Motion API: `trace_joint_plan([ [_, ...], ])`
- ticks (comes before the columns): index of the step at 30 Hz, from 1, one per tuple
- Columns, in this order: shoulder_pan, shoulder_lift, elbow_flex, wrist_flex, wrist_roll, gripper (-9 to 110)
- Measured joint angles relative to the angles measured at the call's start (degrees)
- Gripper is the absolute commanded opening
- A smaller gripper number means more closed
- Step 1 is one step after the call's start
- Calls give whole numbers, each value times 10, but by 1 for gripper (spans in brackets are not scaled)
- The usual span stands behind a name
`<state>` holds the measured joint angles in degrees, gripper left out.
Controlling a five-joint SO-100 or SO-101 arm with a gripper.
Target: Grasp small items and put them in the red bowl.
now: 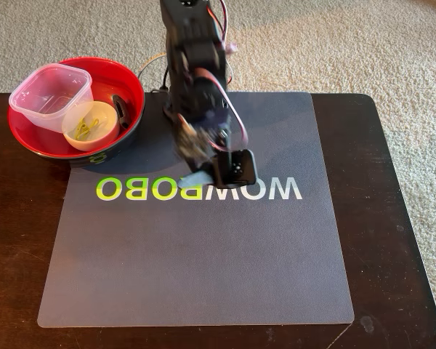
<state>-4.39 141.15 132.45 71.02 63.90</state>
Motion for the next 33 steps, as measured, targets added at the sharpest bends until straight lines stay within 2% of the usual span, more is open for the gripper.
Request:
trace_joint_plan([
  [4,97,33,-53,39,-106,0],
  [8,221,-65,-221,149,-200,0],
  [11,323,-143,-359,235,-222,0],
  [16,475,-134,-390,264,-187,0],
  [20,618,-129,-350,263,-137,0],
  [24,759,-130,-265,215,-73,0],
  [27,812,-132,-214,178,-34,2],
  [31,818,-130,-194,159,-10,22],
  [33,818,-123,-189,156,4,26],
])
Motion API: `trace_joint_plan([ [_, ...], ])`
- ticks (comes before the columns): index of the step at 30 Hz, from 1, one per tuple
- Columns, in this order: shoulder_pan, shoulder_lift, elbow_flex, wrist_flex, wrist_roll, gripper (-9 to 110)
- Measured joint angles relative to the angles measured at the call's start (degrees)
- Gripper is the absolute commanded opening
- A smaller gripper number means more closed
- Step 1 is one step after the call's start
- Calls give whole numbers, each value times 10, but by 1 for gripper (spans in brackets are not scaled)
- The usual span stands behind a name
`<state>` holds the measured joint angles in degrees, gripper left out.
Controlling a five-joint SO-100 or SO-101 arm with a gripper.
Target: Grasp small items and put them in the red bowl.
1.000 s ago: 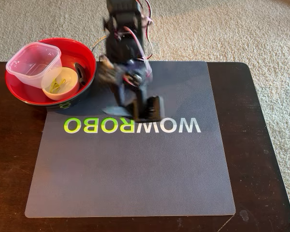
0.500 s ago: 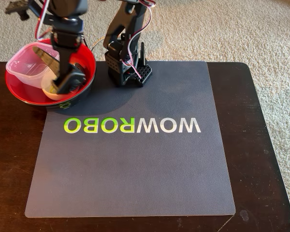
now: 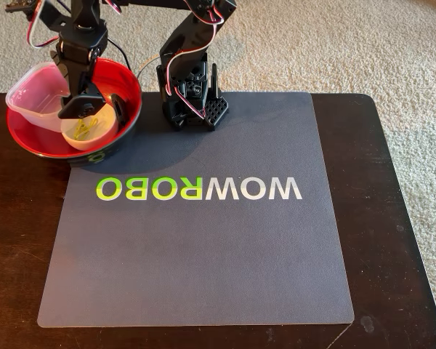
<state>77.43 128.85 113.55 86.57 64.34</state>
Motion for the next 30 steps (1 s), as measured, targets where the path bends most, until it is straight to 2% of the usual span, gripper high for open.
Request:
trace_joint_plan([
  [9,5,50,26,8,7,28],
  [13,-33,80,21,40,-28,28],
  [17,-130,71,-52,81,-122,28],
  [23,-358,-9,-233,104,-315,27],
  [26,-463,-59,-265,60,-385,26],
  [30,-546,-129,-271,-24,-432,26],
])
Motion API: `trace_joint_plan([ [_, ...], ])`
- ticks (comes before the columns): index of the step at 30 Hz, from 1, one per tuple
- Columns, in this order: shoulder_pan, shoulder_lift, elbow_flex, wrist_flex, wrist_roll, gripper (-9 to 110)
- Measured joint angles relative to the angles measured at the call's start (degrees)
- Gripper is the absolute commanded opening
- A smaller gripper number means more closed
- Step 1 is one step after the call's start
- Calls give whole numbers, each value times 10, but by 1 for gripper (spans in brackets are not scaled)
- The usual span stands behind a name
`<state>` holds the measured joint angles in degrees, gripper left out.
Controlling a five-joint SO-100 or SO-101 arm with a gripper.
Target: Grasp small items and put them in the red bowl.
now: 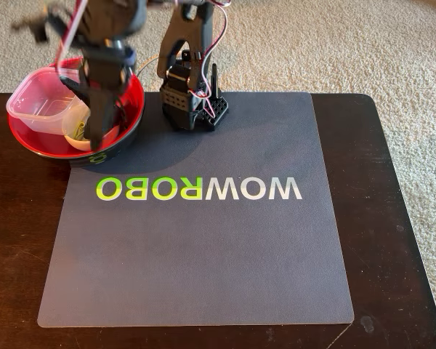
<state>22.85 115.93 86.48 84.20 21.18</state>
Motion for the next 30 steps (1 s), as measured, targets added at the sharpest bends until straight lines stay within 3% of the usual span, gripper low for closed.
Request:
trace_joint_plan([
  [9,-112,-69,83,-109,-41,26],
  [16,-182,108,331,-279,-29,26],
  [25,-177,120,323,-292,-31,26],
  [30,-177,125,320,-285,-86,26],
])
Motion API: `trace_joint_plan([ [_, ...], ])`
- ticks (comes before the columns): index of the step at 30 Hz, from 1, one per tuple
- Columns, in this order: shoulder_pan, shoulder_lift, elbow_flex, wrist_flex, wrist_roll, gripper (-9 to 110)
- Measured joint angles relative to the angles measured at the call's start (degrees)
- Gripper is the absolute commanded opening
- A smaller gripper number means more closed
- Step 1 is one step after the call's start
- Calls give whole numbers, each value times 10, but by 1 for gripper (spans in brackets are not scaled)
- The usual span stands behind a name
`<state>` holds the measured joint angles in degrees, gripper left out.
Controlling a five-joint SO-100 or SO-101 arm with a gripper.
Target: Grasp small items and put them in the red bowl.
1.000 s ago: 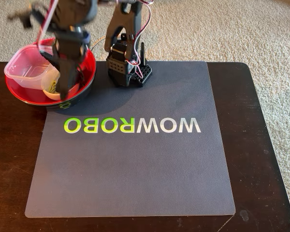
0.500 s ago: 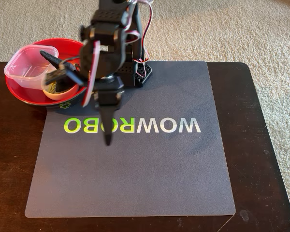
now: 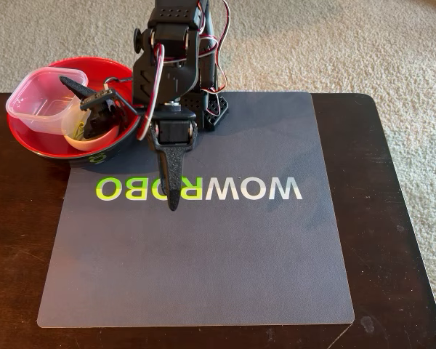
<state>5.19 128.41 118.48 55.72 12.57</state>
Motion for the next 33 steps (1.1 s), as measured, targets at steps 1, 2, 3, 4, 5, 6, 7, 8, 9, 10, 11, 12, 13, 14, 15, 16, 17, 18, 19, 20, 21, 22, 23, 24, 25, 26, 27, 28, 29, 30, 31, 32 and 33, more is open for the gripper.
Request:
trace_joint_plan([
  [1,-4,0,0,2,-11,26],
  [2,-11,1,0,3,-18,26],
  [3,-19,1,0,4,-25,26],
  [4,-29,1,0,6,-33,26],
  [5,-33,1,0,9,-36,26],
  [6,-33,1,0,11,-42,26],
  [7,-33,4,0,13,-47,26],
  [8,-31,8,0,13,-52,26],
  [9,-29,11,0,14,-59,26],
  [10,-33,12,0,17,-64,26],
  [11,-38,12,0,19,-66,26],
  [12,-47,12,0,20,-67,26],
  [13,-47,12,0,20,-67,26],
  [14,-46,12,0,20,-67,26],
  [15,-39,11,0,20,-67,26],
  [16,-30,8,0,20,-67,26],
  [17,-24,4,0,20,-68,26],
  [18,-18,1,0,20,-70,26],
  [19,-17,-3,0,20,-70,25],
  [20,-17,-7,0,20,-70,25],
  [21,-17,-11,0,20,-72,25],
  [22,-17,-15,0,20,-73,25],
  [23,-17,-18,0,20,-74,25],
  [24,-17,-20,0,20,-76,25],
  [25,-17,-20,0,20,-76,25],
  [26,-17,-20,0,20,-76,25],
  [27,-17,-20,0,20,-77,25],
  [28,-17,-20,0,20,-80,25],
  [29,-17,-23,0,20,-83,24],
  [30,-16,-25,0,20,-89,24],
  [31,-8,-29,0,20,-96,24],
  [32,-1,-33,0,20,-103,24],
  [33,7,-39,0,20,-107,24],
])
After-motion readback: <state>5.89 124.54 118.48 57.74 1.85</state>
